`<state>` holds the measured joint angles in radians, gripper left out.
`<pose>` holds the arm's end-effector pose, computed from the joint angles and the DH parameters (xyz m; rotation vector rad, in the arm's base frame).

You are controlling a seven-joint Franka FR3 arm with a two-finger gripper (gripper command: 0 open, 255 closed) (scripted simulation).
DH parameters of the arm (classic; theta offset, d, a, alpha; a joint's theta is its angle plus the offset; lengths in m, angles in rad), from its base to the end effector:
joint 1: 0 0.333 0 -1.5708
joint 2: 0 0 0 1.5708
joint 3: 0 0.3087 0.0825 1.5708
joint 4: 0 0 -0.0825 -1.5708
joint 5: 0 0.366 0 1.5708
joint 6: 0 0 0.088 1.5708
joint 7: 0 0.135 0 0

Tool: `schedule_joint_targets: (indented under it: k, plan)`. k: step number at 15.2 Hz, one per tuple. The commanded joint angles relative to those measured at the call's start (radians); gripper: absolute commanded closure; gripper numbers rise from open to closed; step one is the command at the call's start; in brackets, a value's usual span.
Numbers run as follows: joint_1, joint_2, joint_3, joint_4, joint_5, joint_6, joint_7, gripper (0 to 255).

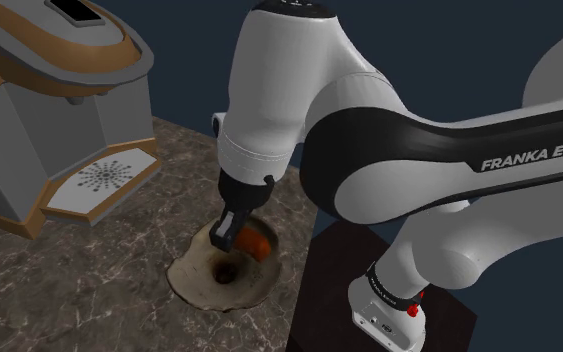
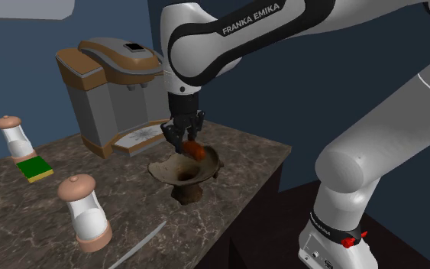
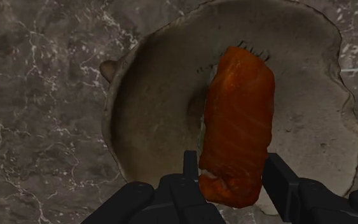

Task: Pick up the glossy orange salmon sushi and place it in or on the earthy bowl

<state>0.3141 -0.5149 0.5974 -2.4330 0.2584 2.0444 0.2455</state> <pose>0.2312 0.3387 0.4338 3.0347 0.7734 0.1240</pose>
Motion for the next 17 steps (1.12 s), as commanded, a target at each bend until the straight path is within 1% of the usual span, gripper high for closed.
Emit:
schedule_joint_targets:
  k: [1, 6, 7, 12, 16, 17]
  plan:
    - [0.000, 0.000, 0.001, -0.003, 0.001, 0.004, 0.000, 255]
    - [0.000, 0.000, 0.001, -0.003, 0.001, 0.004, 0.000, 255]
    - [0.000, 0.000, 0.001, -0.003, 0.001, 0.004, 0.000, 0]
    - [0.000, 0.000, 0.001, -0.003, 0.001, 0.004, 0.000, 0]
    - [0.003, -0.039, -0.034, 0.095, -0.008, -0.132, -0.003, 0]
    - [0.003, -0.039, -0.034, 0.095, -0.008, -0.132, -0.003, 0]
